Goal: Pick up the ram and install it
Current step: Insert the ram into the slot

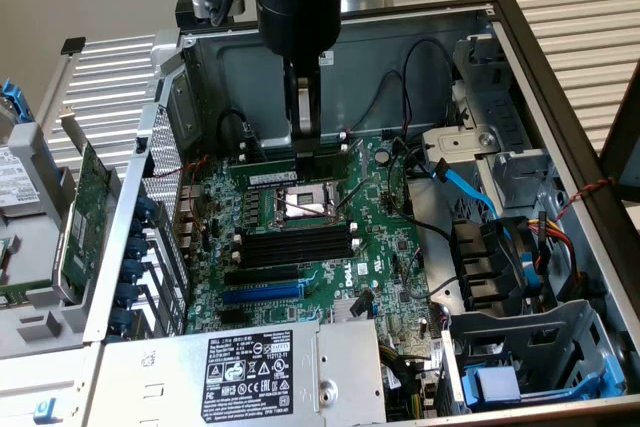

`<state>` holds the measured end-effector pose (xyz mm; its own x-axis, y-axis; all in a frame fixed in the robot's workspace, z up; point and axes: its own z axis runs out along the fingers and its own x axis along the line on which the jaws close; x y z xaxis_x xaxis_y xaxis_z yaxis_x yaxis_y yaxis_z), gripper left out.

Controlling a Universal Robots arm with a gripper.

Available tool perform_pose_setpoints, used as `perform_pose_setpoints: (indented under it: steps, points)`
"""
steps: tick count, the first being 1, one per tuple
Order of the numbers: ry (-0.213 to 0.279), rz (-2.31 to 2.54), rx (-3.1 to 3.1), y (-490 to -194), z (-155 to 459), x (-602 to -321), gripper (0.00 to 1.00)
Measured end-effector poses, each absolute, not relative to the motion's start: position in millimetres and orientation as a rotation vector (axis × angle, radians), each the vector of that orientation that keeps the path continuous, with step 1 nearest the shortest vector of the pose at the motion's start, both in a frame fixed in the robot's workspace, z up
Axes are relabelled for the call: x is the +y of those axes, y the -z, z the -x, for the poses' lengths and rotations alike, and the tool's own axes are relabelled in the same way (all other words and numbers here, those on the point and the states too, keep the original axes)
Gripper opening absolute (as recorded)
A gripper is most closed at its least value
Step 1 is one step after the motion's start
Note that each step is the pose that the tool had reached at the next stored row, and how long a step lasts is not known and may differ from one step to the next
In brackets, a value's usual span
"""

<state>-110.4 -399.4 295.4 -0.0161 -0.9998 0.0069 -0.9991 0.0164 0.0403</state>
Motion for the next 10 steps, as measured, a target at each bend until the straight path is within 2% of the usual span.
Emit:
perform_pose_setpoints:
  steps: [10]
  points:
    - [0.041, -2.179, -2.213, -289.8, 110.4, -402.5, 0.13]
